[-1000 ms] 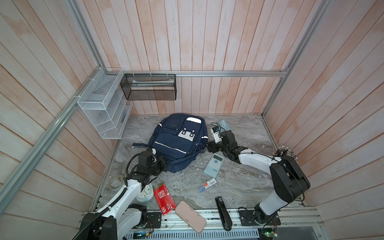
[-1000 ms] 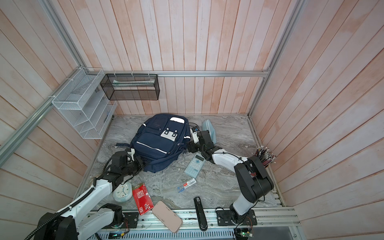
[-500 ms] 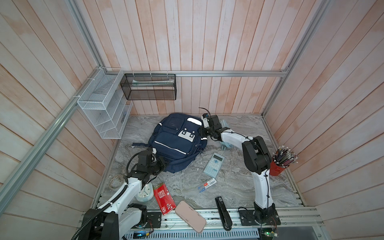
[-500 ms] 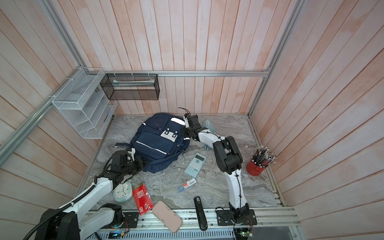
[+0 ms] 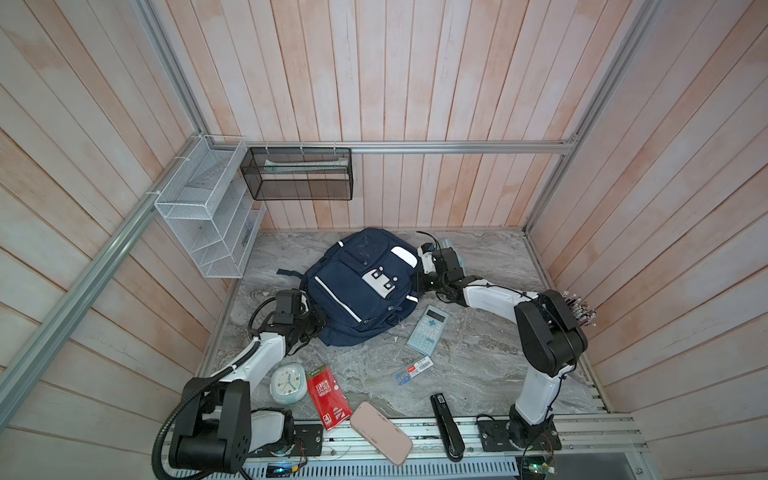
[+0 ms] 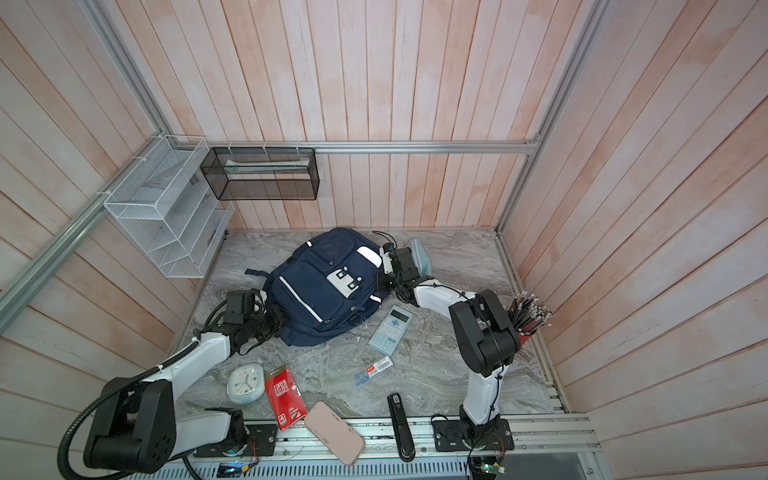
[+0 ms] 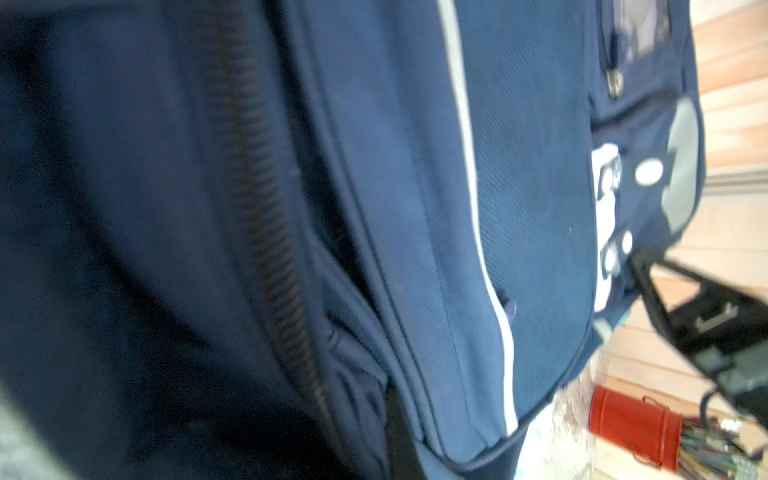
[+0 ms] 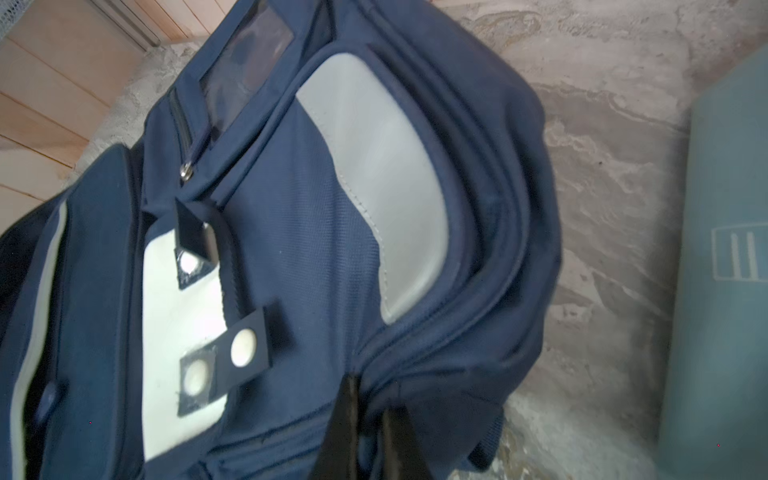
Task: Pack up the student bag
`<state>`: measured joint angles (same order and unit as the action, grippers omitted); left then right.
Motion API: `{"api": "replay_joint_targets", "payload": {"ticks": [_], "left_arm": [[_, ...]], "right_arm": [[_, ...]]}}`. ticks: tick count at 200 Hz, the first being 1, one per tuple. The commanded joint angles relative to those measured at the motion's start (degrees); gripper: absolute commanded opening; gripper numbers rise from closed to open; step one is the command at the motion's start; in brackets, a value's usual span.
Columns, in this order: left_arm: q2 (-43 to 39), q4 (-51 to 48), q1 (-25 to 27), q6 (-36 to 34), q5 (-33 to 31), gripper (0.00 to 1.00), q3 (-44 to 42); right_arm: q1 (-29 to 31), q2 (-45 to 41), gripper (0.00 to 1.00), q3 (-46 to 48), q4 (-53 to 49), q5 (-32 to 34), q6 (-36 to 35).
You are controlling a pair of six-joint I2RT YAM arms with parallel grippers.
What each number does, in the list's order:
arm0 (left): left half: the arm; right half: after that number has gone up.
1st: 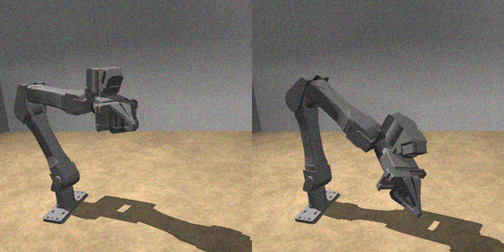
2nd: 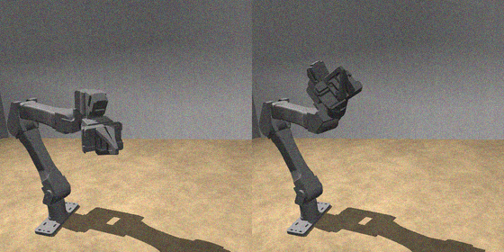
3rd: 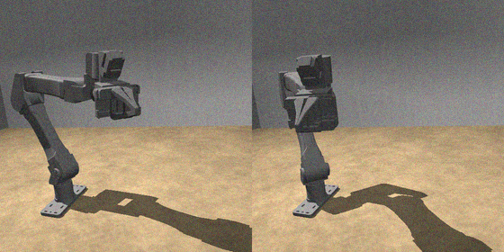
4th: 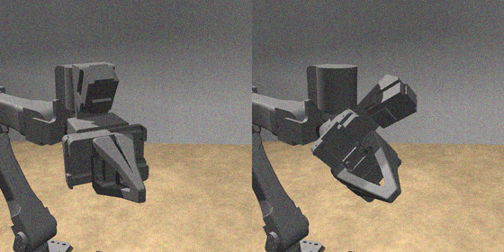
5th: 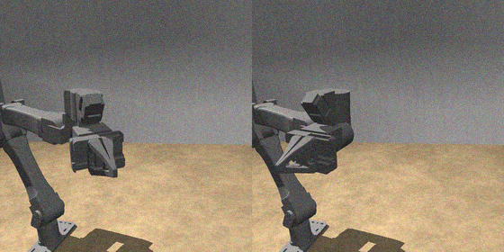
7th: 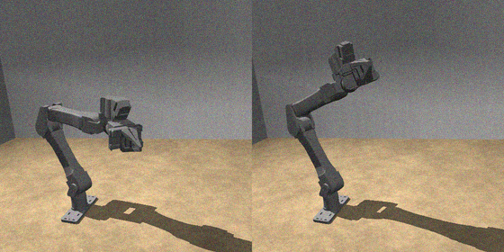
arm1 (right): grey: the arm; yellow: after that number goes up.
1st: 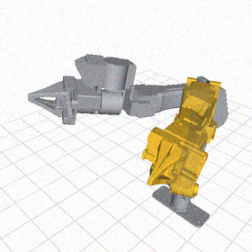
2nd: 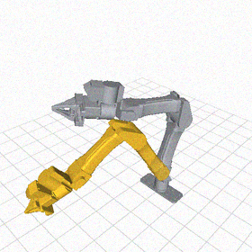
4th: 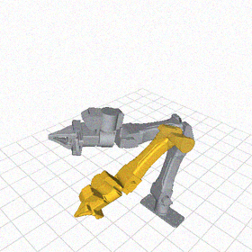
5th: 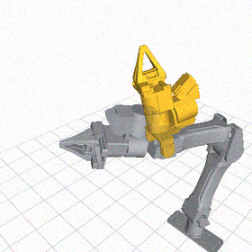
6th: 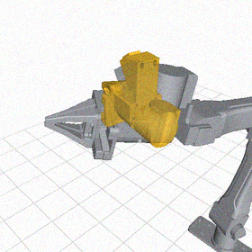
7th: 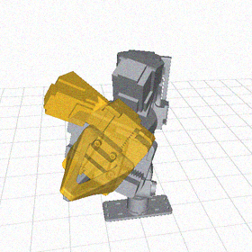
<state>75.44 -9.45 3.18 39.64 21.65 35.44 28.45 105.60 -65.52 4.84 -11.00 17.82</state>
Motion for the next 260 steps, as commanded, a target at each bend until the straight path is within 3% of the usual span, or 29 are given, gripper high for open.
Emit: {"api": "replay_joint_targets", "payload": {"ticks": [1,16,35,57,92,107,112,114,117,125,145,159,178,196,212,244,260], "left_arm": [[2.9,8.2,-1.9,-2.5,0.9,0.01,5.7],[4.1,9.1,-2.0,-3.5,4.7,0.16,7.3],[4.1,10.5,-1.8,-2.9,4.9,0.35,6.7],[3.9,6.6,-2.0,-4.0,2.9,0.4,8.7],[-0.5,-4.1,-0.6,-7.4,-2.9,0.51,13.2],[-2.3,-6.3,-0.5,-8.3,-4.9,0.6,13.7],[-3.0,-6.8,-0.5,-8.5,-5.9,0.64,13.6],[-3.2,-7.1,-0.5,-8.6,-6.2,0.66,13.5],[-3.5,-7.4,-0.5,-8.7,-6.8,0.7,13.5],[-4.5,-9.0,-0.2,-9.0,-8.6,0.81,13.5],[-9.0,-11.7,1.9,-8.6,-15.5,0.87,11.8],[-13.2,-12.7,3.9,-6.6,-17.1,0.92,9.9],[-18.4,-12.6,7.7,-0.7,-15.8,0.95,6.8],[-20.8,-8.3,12.4,4.0,-12.3,0.85,2.6],[-20.5,-7.1,15.8,5.3,-14.2,0.75,1.2],[-17.2,-0.4,18.0,7.9,-12.7,0.64,-1.9],[-16.5,2.9,21.4,9.3,-14.8,0.6,-2.5]], "right_arm": [[3.8,-1.4,0.06,2.1,-10.5,-1.6,-6.0],[7.3,-5.2,0.06,4.1,-10.8,7.4,-8.4],[10.1,-7.2,0.29,4.6,-12.3,14.0,-11.6],[10.7,-8.8,0.39,2.7,-15.9,18.2,-12.0],[11.1,-14.4,0.55,4.6,-12.5,22.2,-14.6],[11.0,-16.3,0.74,5.3,-10.3,23.4,-17.0],[11.0,-16.8,0.86,5.8,-9.1,23.3,-18.3],[11.0,-17.0,0.95,6.1,-8.6,23.3,-19.2],[11.0,-17.3,0.98,6.4,-7.7,23.3,-20.0],[11.0,-17.8,0.98,7.2,-5.4,22.7,-22.9],[11.0,-18.2,0.98,7.6,-3.1,18.4,-31.3],[11.0,-17.3,0.9,7.8,-2.8,11.6,-38.4],[11.5,-13.4,0.8,5.6,-5.3,8.9,-44.7],[12.3,-8.7,0.76,1.2,-10.6,7.7,-50.0],[13.6,-4.8,0.74,-0.9,-12.9,7.8,-52.9],[16.5,2.9,0.74,-2.5,-12.2,15.9,-56.7],[16.0,5.7,0.68,-3.7,-14.3,16.8,-55.1]]}}
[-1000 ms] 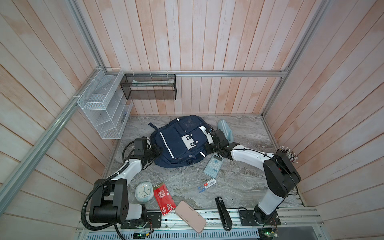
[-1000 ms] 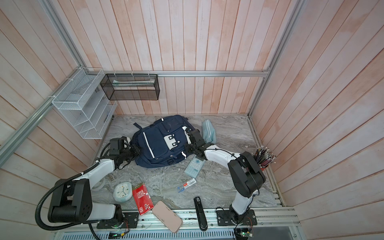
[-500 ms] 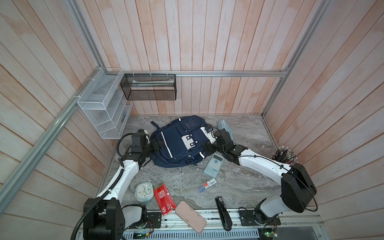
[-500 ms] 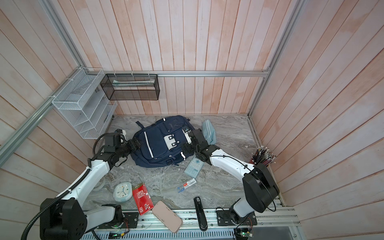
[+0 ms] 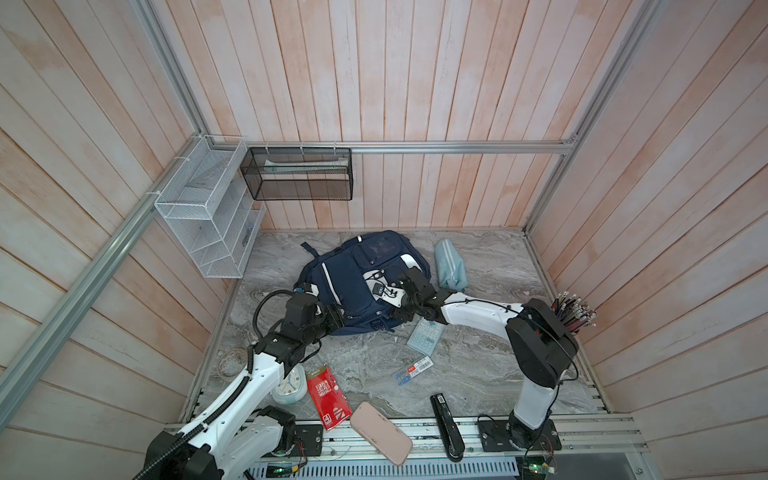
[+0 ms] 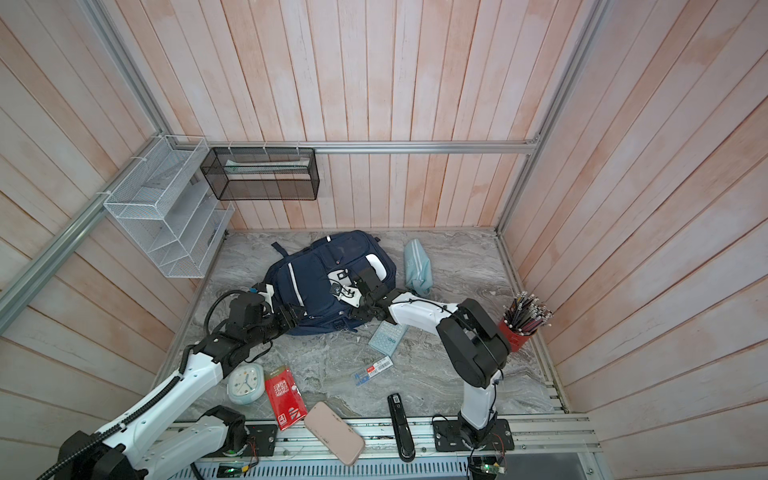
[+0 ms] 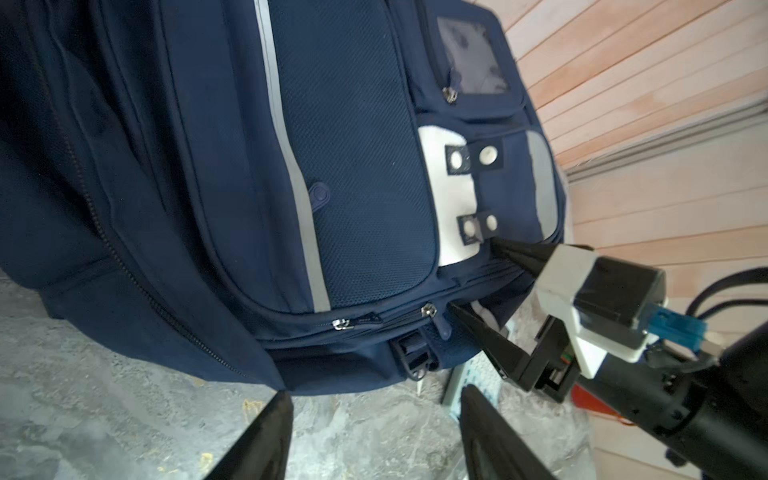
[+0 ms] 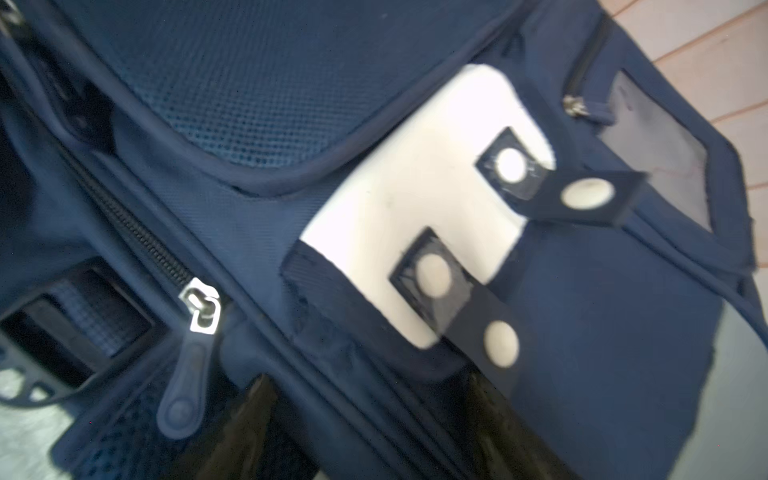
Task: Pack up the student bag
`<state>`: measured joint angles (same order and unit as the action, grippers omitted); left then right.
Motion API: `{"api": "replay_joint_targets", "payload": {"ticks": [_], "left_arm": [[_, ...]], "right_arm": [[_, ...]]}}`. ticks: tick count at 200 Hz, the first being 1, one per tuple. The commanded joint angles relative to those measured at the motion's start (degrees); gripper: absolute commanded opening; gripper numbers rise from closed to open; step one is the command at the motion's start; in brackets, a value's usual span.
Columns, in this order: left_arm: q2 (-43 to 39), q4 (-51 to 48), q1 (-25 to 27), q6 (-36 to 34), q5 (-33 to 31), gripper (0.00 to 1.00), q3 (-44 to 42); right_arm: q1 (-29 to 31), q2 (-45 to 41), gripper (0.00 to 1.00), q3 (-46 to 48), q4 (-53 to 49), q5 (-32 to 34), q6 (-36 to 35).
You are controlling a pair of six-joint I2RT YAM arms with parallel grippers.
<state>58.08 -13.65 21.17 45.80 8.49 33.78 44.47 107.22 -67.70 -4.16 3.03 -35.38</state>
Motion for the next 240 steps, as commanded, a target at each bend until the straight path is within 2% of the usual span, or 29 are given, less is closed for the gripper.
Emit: {"api": "replay_joint_targets", "payload": {"ticks": [1,17,23,31,47,54,77,100,132,155,184,212,230,240], "left_arm": [[1.0,7.2,3.7,3.2,-1.9,0.6,-0.9],[2.2,9.6,7.8,4.1,-5.4,0.59,-1.2],[2.8,10.5,8.9,4.4,-6.3,0.6,-1.3],[3.7,12.0,9.9,5.0,-6.8,0.59,-1.4],[5.4,15.0,11.2,5.9,-7.0,0.6,-1.5],[5.9,15.8,12.3,5.9,-8.1,0.6,-1.1],[8.8,17.1,14.1,4.9,-11.8,0.6,0.4],[13.6,19.1,14.2,4.4,-10.7,0.59,1.9],[20.6,19.5,15.4,4.3,-11.1,0.61,4.7],[25.6,15.9,16.7,3.2,-14.6,0.67,9.0],[29.0,14.5,17.4,2.5,-18.3,0.67,11.1],[31.2,13.8,17.4,1.0,-23.0,0.57,12.0],[31.6,12.9,17.4,0.4,-24.6,0.39,12.4],[31.5,12.3,17.4,0.3,-25.1,0.22,12.5]], "right_arm": [[0.0,4.1,0.68,-1.5,-5.3,2.7,-1.9],[-0.7,4.5,0.63,-0.1,-4.2,1.9,-1.1],[-0.9,4.4,0.58,0.9,-2.9,1.4,-1.1],[-1.1,4.2,0.44,2.0,-0.9,0.2,-1.1],[-1.1,3.4,0.11,3.5,2.3,-3.0,0.0],[-1.3,2.9,0.0,3.5,2.6,-4.5,1.0],[-1.2,0.1,0.0,3.8,5.6,-9.4,5.3],[-1.8,-3.0,0.0,5.9,11.2,-14.2,9.0],[-2.2,-5.6,0.0,6.8,13.8,-15.2,11.8],[-2.4,-6.5,0.0,6.7,13.5,-17.6,13.3],[-2.4,-7.1,0.0,6.7,13.2,-19.6,14.4],[-2.4,-7.6,0.0,7.4,13.6,-21.3,15.1],[-2.4,-7.9,0.0,7.8,14.1,-21.5,15.9],[-2.4,-8.1,0.0,7.9,14.3,-21.3,16.1]]}}
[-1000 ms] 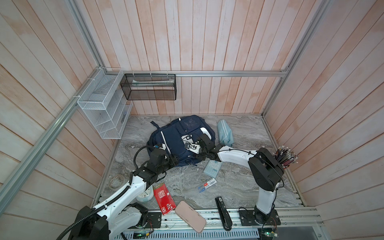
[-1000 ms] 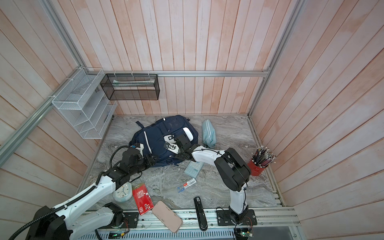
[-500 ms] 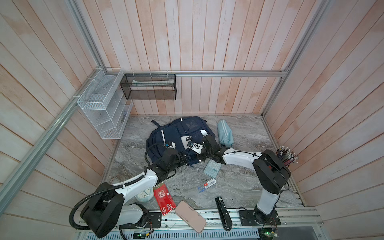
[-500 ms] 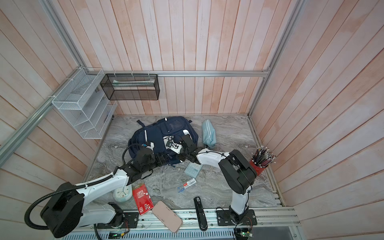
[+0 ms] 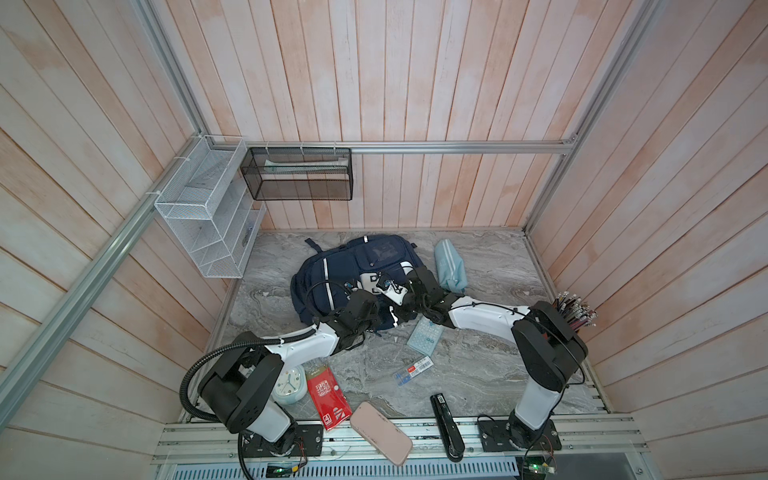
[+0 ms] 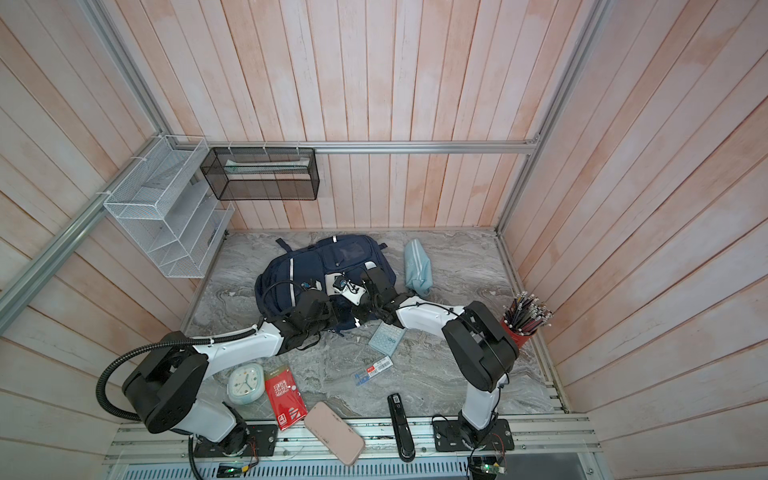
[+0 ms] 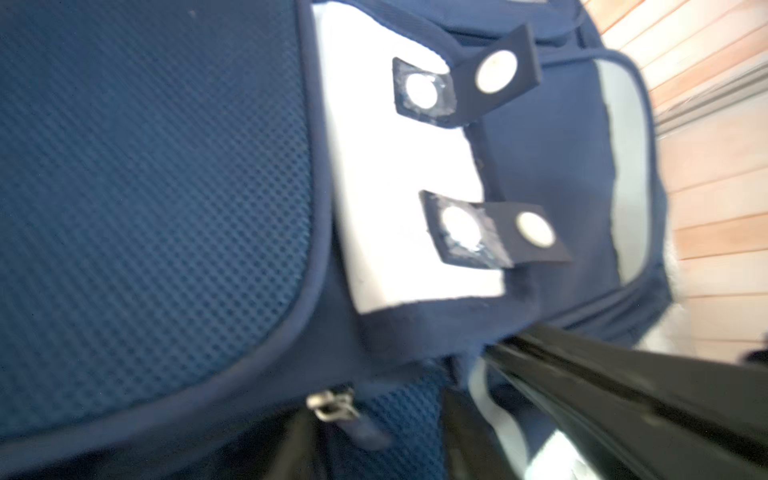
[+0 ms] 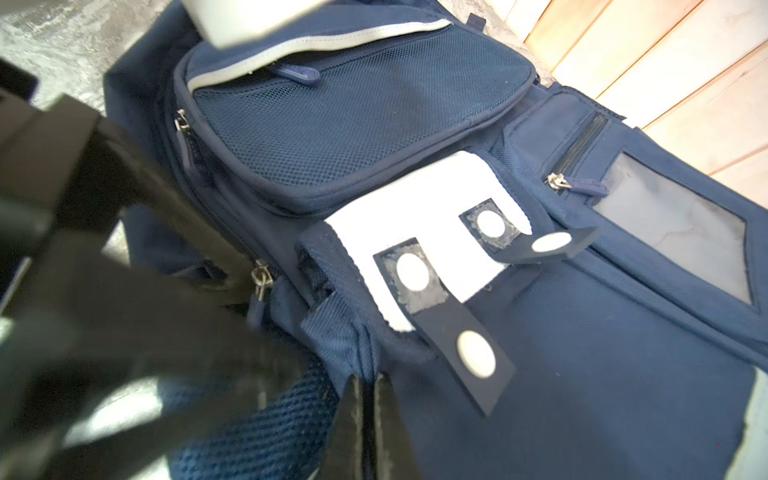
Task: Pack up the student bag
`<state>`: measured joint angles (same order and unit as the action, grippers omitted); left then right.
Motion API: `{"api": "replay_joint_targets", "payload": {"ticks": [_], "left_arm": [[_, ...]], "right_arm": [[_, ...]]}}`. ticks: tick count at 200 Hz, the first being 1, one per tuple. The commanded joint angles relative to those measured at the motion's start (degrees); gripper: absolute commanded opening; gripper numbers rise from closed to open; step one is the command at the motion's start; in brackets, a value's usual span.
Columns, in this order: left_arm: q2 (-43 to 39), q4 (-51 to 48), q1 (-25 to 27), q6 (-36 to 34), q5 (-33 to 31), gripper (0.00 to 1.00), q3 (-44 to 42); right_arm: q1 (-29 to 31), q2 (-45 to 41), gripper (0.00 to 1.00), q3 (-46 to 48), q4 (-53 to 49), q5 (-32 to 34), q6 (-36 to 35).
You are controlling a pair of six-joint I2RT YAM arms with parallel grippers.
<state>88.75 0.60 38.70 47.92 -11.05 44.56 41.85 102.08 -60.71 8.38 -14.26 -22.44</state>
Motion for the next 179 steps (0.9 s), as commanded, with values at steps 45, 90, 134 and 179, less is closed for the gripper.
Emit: {"api": "replay_joint_targets", "payload": {"ticks": [45,90,134,179], "left_arm": [[-2.2,-4.1,-0.8,-2.2,-4.9,0.0,1.9],[-8.8,-10.4,-3.2,-3.2,-2.8,0.0,-0.9],[-16.0,-13.6,-10.1,-5.9,0.4,0.0,-5.4],[-22.5,-20.4,-12.9,-7.7,1.3,0.0,-5.7]], "right_arm": [[-1.2,-3.0,0.0,2.3,3.0,-1.1,4.7],[-3.2,-2.2,0.0,2.6,2.7,7.9,7.6],[-3.6,-2.0,0.0,1.4,1.6,12.0,8.4],[-6.6,-2.6,0.0,-1.7,-2.4,8.4,8.4]]}}
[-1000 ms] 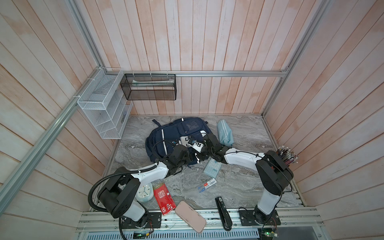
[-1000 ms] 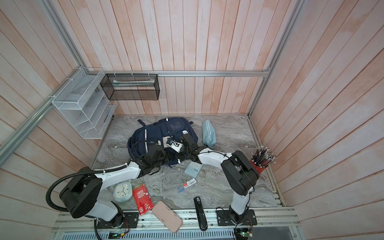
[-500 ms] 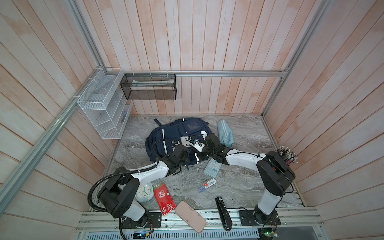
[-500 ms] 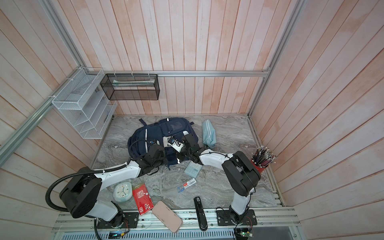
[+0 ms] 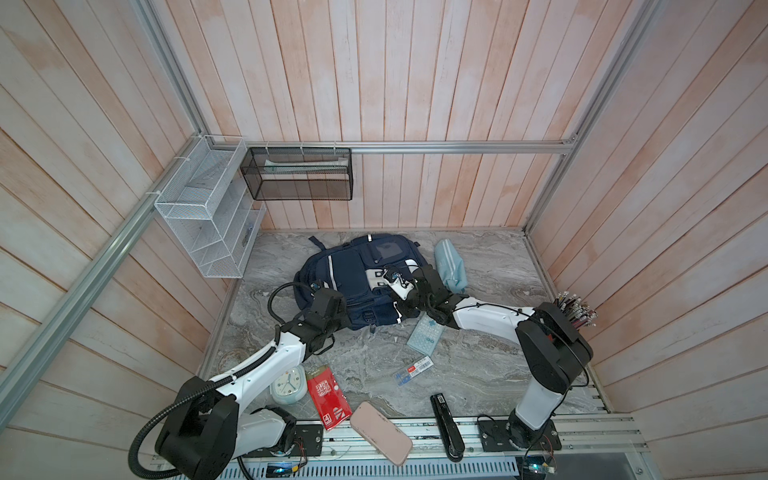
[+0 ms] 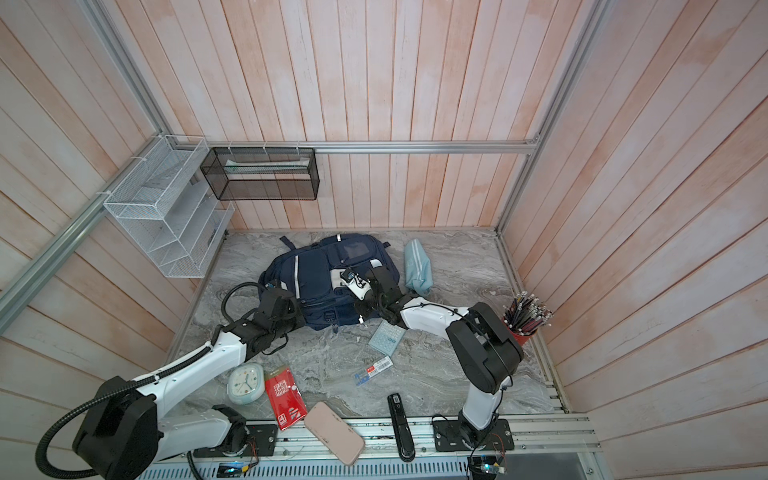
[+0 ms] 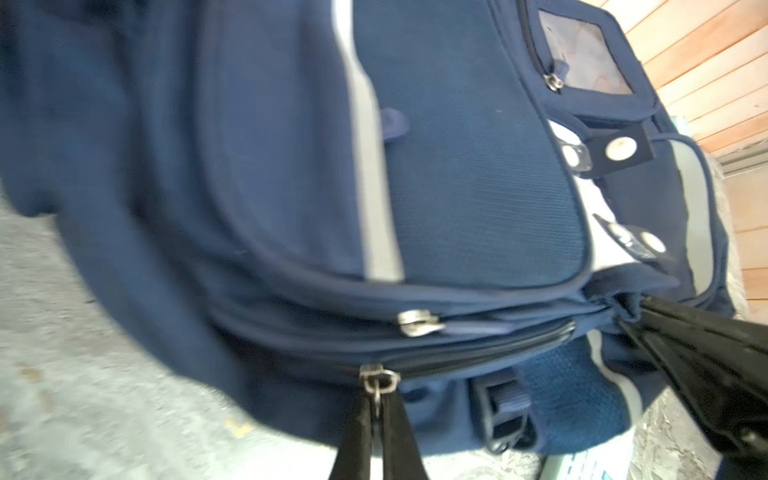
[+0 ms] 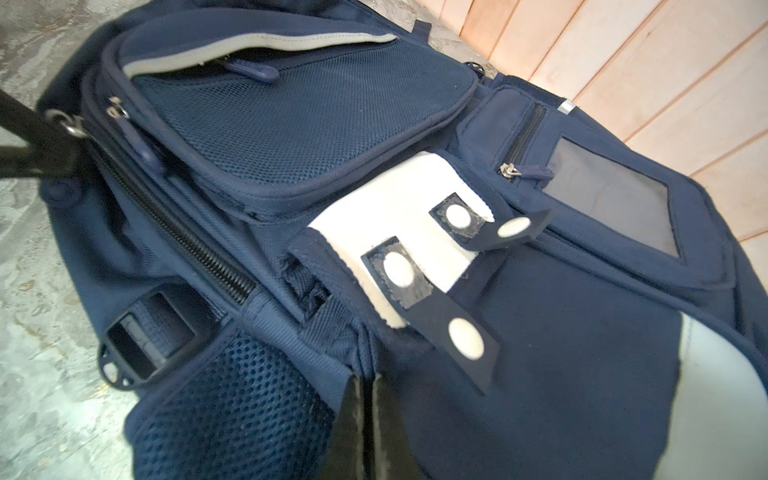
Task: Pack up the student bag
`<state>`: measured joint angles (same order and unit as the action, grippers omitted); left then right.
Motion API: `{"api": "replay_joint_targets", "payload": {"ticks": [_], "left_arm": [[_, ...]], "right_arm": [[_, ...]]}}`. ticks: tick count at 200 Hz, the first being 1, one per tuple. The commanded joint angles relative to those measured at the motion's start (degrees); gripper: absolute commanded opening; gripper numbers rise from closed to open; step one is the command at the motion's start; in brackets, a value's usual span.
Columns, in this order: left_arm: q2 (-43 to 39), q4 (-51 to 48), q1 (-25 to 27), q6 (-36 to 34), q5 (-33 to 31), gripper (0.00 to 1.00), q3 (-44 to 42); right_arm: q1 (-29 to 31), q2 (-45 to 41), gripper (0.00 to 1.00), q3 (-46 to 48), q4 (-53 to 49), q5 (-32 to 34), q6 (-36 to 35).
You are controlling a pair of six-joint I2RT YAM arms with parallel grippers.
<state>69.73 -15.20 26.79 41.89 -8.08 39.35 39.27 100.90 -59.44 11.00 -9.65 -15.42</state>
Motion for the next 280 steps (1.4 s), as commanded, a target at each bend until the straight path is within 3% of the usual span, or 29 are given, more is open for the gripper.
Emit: {"api": "replay_joint_targets", "payload": {"ticks": [1,17,47,51,54,78,98,119,146,152,180,191,217,239,257,271,280], "left_arm": [[-3.6,-4.4,-0.9,-1.7,-1.5,0.0,-0.5],[-5.1,-3.3,-0.9,-0.8,0.9,0.0,-0.8],[-5.8,0.3,0.0,1.3,6.5,0.0,-0.4],[-5.7,0.4,0.4,1.5,6.8,0.0,-0.1],[-5.6,0.4,0.7,1.6,6.9,0.0,0.1],[-5.1,-0.3,2.7,2.0,7.2,0.0,1.9],[-6.3,-0.4,2.8,2.4,8.3,0.0,2.1],[-8.4,-1.6,2.7,2.3,7.5,0.0,2.1],[-10.0,-0.8,2.0,2.4,8.3,0.0,1.3],[-10.0,-0.5,1.9,2.4,8.3,0.0,1.3],[-9.2,-0.7,-0.7,2.7,9.1,0.0,0.8],[-10.2,0.0,-3.9,2.9,11.5,0.0,-0.5],[-13.4,0.5,-8.7,1.0,9.3,0.0,-1.4],[-12.0,0.3,-15.3,-1.3,13.3,0.0,-0.7],[-10.1,0.8,-20.2,-4.1,13.1,0.0,0.1],[-8.0,1.9,-24.8,-6.0,15.7,0.0,0.9],[-6.5,1.8,-27.0,-6.3,20.8,0.0,2.5]], "right_arm": [[-4.0,-1.5,0.0,-3.0,-5.2,3.5,1.3],[-3.1,-1.9,0.04,-4.4,-5.7,0.0,1.3],[4.4,-3.3,0.69,-3.9,-2.5,2.7,-0.1],[5.3,-3.1,0.89,-4.1,-2.3,3.3,-0.5],[6.1,-2.9,0.96,-4.5,-2.2,3.9,-0.6],[9.2,0.7,0.98,-7.9,-1.2,0.6,-1.6],[11.1,5.0,0.96,-10.6,0.1,1.0,-4.6],[11.1,8.3,0.82,-13.0,-1.9,-1.8,-6.6],[11.0,9.2,0.74,-11.9,-1.8,-4.0,-8.4],[11.0,9.3,0.67,-11.7,-1.4,-3.8,-9.1],[10.7,10.4,0.12,-13.6,-5.4,-2.3,-9.5],[10.4,10.0,0.0,-12.9,-6.3,-2.6,-10.2],[9.5,7.8,0.0,-9.9,-6.9,-2.8,-11.5],[8.0,5.2,0.0,-6.7,-5.0,-4.1,-11.8],[7.1,3.2,0.0,-5.5,-5.0,-5.2,-12.3],[5.9,1.8,0.0,-4.4,-4.4,-7.1,-12.2],[4.8,1.0,0.0,-3.6,-3.3,-8.4,-11.7]]}}
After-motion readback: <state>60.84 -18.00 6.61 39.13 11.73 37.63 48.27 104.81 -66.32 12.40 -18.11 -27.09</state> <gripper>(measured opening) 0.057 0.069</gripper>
